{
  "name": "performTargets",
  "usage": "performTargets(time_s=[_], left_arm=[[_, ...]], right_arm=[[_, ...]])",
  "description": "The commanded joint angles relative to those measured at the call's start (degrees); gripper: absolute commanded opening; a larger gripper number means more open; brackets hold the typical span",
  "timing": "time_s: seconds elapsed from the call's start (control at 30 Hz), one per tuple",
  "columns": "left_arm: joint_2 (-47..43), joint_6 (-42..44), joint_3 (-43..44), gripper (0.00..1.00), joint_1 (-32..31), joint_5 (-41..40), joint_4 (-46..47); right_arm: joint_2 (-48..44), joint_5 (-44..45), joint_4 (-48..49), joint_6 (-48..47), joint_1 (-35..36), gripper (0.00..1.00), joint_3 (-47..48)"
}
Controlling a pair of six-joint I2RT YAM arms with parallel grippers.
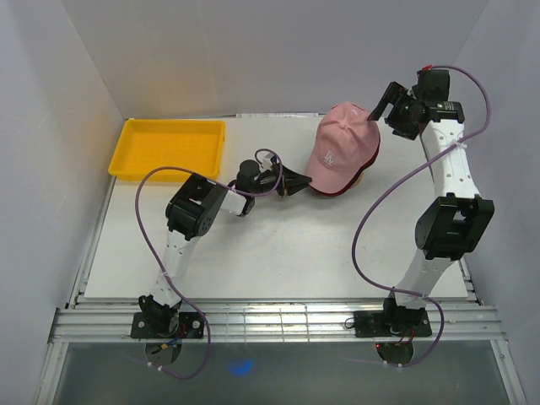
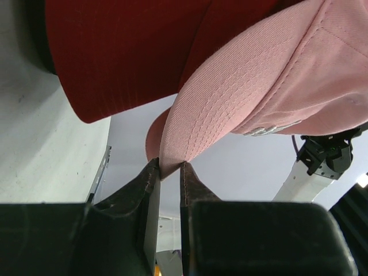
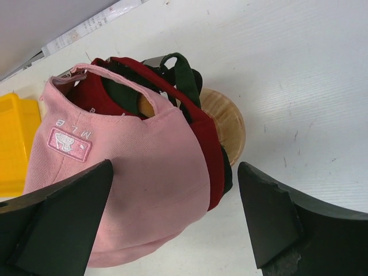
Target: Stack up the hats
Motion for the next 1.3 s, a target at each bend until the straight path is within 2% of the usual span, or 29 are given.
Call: performTargets(time_s=[0.0,0.5,0.97,1.27], left_arm=[[1.62,1.44,0.48,0.00,0.29,0.46,-9.50],[1.89,3.72,1.71,0.00,0.82,-2.27,-19.69],[1.89,6.18,3.21,0.00,1.34,-3.59,-27.35],[-1.54,11.54,3.73,0.00,2.57,-3.59,-31.47]], right_arm=[[-0.31,-0.95,3.57,-0.04,-0.16,0.94,-0.62],[1.27,-0.08,5.06,-0.30,-0.16,0.94,-3.25],[2.59,3.44,5.68,0.31,-0.42,0.87,-5.71],[0.66,2.48,6.30,0.14,-0.51,0.89,-6.24]])
